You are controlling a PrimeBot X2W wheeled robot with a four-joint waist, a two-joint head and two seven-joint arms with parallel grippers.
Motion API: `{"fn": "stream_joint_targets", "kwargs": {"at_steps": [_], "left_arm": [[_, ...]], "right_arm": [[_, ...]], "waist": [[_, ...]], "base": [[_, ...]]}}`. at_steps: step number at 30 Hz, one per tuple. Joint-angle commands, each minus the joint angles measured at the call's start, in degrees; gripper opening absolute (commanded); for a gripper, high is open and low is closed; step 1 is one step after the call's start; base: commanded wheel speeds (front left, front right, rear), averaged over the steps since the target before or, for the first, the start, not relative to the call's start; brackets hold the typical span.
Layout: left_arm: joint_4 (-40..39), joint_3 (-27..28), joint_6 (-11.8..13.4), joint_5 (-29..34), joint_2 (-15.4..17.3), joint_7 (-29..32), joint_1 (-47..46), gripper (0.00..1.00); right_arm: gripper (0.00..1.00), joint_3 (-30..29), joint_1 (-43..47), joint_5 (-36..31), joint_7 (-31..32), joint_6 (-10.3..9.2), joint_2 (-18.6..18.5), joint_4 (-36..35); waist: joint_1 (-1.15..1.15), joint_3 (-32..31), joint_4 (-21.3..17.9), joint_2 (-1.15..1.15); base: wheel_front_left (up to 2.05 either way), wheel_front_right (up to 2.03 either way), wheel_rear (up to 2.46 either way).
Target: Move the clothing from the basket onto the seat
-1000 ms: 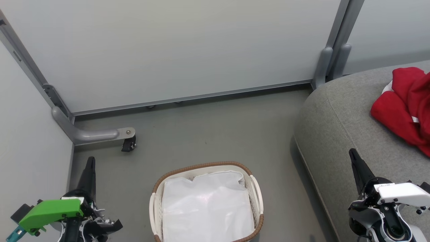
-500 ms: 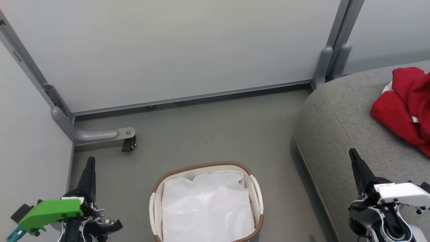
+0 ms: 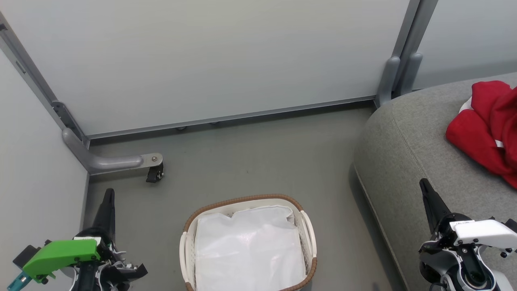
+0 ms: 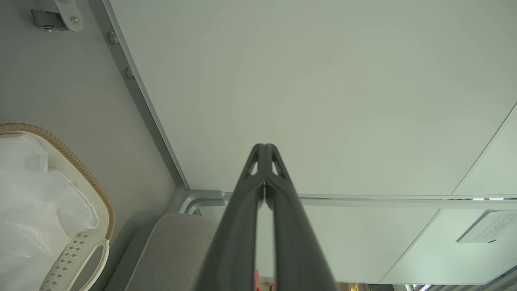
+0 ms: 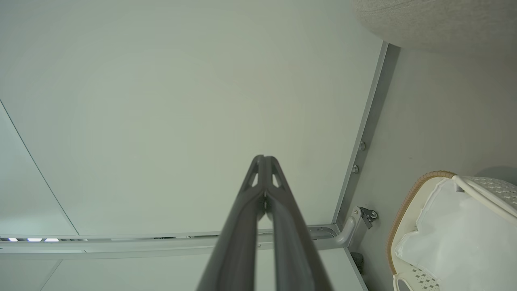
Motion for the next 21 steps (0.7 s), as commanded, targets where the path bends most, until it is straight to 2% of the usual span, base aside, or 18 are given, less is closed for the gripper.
{"fn": "stream_joint_targets", "kwargs": {"at_steps": [1,21], "left_arm": [[-0.1,0.1,-0.3,-0.2,0.4,0.3,-0.6,0.0],[-0.1,0.1,-0.3,-0.2,0.4,0.2,-0.6,0.0]], "right_arm": [[0.0,-0.1,0.6,0.2,0.1,0.0,-0.3,-0.2],[0.0,-0.1,0.6,0.2,0.1,0.0,-0.3,-0.2]], "waist": [[0.0,0.0,0.0,0.0],[0.0,0.0,0.0,0.0]], "base": [[0.0,0.0,0.0],[0.0,0.0,0.0]]}}
